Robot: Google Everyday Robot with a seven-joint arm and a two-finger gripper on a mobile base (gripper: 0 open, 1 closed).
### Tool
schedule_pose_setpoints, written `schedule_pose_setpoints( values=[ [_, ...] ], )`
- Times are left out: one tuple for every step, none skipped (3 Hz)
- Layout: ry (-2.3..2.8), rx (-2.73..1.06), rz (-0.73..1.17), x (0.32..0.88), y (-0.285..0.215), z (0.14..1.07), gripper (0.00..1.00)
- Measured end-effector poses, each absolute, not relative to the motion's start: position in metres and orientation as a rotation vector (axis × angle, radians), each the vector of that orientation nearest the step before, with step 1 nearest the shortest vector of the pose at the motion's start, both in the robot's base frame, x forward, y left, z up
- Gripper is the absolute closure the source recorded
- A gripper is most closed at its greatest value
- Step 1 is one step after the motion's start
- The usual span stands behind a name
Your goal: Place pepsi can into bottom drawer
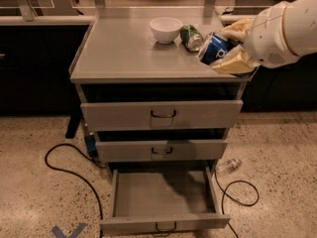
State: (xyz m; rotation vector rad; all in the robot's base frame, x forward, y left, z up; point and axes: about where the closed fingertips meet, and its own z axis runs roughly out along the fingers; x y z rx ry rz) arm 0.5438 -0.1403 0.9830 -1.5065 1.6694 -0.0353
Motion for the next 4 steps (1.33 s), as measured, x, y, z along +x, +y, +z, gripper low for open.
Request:
schedule_pose_setpoints(
  values=[
    [1.670, -1.507, -0.035, 0.544, -0.140, 0.983, 1.00],
    [1.702, -1.546, -0.027, 0.530, -0.133, 0.947, 1.00],
    [1.710, -1.534, 0.026, 0.496, -0.119, 0.894, 1.00],
    [1.782, -1.465, 0.105, 0.451, -0.122, 0.830, 1.00]
  ],
)
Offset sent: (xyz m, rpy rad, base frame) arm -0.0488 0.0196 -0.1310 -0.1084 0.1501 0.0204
